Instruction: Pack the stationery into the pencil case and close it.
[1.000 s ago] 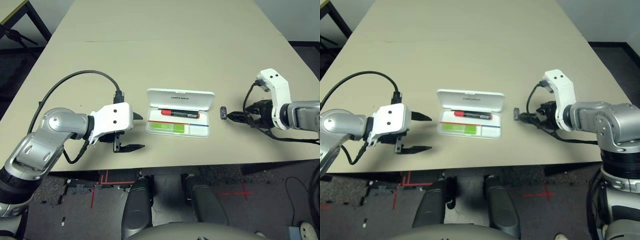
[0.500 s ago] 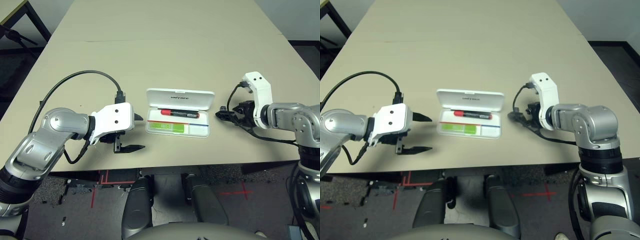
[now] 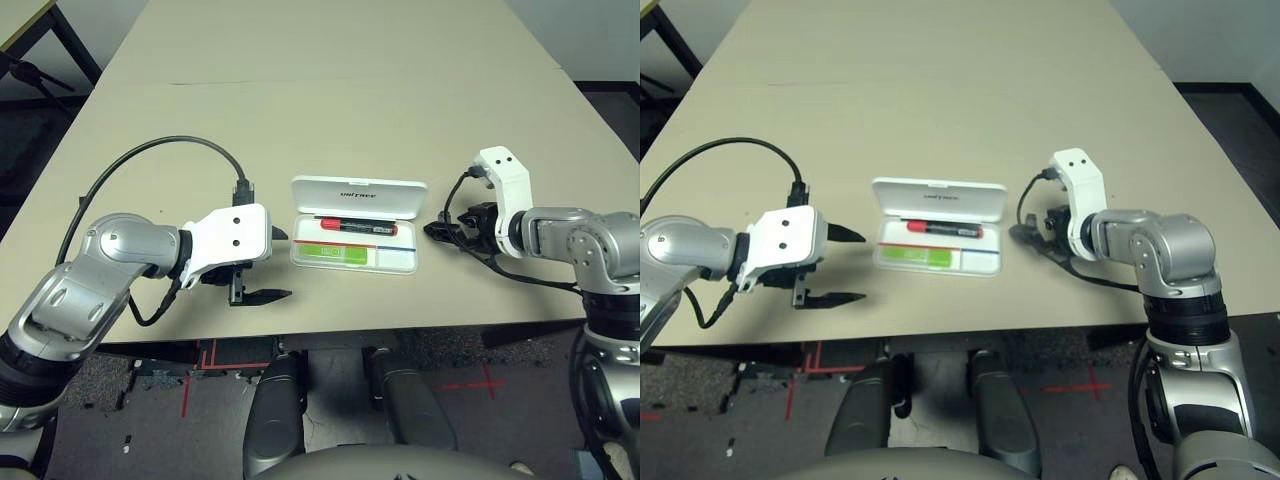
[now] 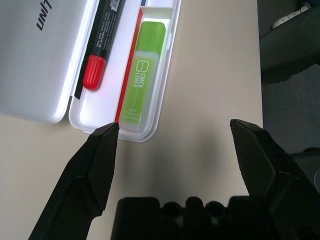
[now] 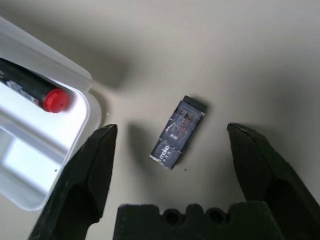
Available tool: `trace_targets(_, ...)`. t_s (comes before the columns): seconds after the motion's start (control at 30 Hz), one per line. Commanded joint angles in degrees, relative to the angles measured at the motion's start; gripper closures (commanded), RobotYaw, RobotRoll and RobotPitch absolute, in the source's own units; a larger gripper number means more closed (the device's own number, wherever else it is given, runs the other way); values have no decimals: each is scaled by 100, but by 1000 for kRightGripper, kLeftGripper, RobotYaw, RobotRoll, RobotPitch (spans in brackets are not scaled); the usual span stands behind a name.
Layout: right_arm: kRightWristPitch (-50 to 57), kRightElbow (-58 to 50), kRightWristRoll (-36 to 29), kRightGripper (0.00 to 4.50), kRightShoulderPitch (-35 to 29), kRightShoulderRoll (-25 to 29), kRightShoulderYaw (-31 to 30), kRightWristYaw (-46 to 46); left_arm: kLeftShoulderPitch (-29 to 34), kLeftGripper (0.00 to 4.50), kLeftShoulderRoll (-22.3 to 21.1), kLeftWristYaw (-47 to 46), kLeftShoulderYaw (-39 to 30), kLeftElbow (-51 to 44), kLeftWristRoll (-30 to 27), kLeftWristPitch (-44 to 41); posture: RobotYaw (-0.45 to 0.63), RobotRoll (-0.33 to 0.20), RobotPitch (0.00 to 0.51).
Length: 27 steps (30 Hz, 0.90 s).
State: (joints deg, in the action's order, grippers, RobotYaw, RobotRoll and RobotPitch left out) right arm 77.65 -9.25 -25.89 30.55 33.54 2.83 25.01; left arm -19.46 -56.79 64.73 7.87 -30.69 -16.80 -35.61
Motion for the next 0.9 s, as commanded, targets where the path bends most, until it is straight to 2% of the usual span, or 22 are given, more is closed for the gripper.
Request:
trace_targets(0.03,9,148,78,1324,-147,16,-211,14,-43,0,-30,-20,111,-160,-18,-89,-10,0,204)
trace_targets(0.23,-228,299,252,3672,-244,96,-316,89,-83,0,-79,18,110,-260,-54,-230,2,0,201)
trace_targets(0.3,-315,369,280,4210,-227,167,-345,138,-86,0,-93,29,105,-271,-55,-254,7,0,200)
trace_targets(0.73,-906,698,404,4212,-77,628,-691,596,-145,0,-49,11,210,-198,30,-220,25,0,166)
trace_targets(0.9,-1593,647,458,4212,-63,1292,-1037,1439,-305,0,-49,6,283,-190,7,-292,19,0,161)
